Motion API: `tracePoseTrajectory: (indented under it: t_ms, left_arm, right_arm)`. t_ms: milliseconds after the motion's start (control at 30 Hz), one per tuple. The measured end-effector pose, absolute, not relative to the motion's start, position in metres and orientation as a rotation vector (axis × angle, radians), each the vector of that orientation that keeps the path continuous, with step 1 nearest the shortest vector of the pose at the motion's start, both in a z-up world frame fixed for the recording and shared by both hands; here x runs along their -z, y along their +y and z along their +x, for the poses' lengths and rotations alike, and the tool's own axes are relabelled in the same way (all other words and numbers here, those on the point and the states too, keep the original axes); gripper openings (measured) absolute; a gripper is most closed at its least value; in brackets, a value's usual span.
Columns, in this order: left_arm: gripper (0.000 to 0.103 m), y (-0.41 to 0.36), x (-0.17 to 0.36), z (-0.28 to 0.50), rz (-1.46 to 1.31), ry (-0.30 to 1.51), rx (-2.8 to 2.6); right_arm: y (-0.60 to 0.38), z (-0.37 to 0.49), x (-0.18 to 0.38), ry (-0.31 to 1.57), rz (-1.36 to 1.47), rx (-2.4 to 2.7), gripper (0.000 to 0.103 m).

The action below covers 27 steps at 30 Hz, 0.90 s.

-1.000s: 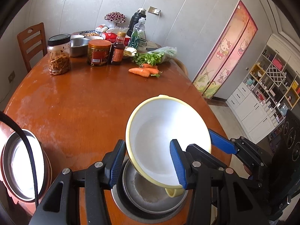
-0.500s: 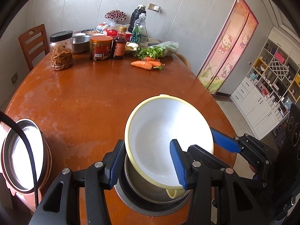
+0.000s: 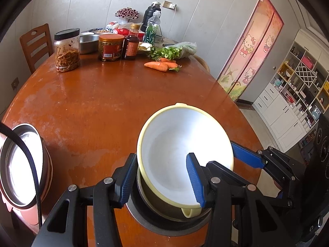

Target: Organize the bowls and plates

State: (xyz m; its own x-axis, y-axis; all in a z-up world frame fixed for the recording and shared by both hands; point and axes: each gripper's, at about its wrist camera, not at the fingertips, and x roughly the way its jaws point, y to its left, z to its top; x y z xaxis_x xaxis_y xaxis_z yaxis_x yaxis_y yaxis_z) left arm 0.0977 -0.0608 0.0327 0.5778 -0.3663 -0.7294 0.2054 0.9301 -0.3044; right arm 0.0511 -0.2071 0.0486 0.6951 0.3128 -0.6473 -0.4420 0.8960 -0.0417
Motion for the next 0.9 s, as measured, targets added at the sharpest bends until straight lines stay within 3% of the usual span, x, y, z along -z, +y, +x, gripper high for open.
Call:
tracePoseTrajectory:
  t_ms: [900]
  left_arm:
    - [0.048, -0.066, -0.029, 0.079, -0.137, 0.881, 0.351]
  right_arm:
    - [-0.214, 0.040, -0.036, 0.699, -0.188, -0.434, 0.043]
